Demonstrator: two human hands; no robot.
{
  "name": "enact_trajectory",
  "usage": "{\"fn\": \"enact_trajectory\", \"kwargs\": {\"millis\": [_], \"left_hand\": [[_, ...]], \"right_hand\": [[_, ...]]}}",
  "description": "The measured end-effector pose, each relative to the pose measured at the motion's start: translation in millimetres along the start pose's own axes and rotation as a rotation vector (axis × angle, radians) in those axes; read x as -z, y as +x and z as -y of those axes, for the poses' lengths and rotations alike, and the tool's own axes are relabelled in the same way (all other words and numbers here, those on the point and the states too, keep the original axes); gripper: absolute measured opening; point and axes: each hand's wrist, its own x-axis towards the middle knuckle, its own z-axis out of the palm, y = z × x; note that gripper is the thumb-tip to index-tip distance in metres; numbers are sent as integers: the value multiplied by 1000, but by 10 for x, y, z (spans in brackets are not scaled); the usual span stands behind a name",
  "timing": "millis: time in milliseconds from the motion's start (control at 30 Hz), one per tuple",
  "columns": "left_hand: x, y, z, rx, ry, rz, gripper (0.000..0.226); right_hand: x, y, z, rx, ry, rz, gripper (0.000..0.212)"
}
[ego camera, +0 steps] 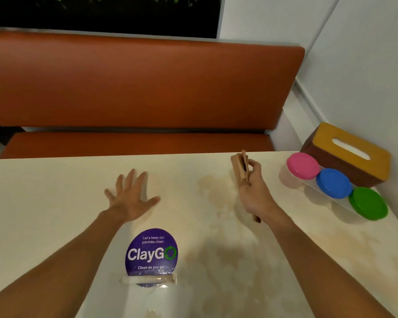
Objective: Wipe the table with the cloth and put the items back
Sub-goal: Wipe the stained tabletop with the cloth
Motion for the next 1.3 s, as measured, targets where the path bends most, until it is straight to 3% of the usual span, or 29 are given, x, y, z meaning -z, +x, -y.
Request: {"fn": "enact_trajectory", "kwargs": {"millis": [133,267,333,433,600,900,1100,1300], "left_hand": [[-170,117,180,-3,105,104,100],[-224,126,237,2,103,90,99],[-229,157,230,-9,97,94,98],[-269,170,210,-21,91,105,96],[-278,208,200,-25,89,89,94],[-286,205,253,-16,71,102,94],[-267,169,249,-24,54,125,98],[-220,154,232,-22,57,134,99]], "right_hand": [[-12,368,-87,83,-315,-181,71],[-91,597,-256,142,-878,-152,84],[-211,650,-361,122,-972,-126,89],[-482,651,-507,-8,-911,-58,87],[-809,713,-452,-69,-788,-116,84],[-1314,559,-286,195,-796,79,77],[-1489,88,-355,444,-596,253,71],[-1275,-253,-277,383,-346,390,53]]}}
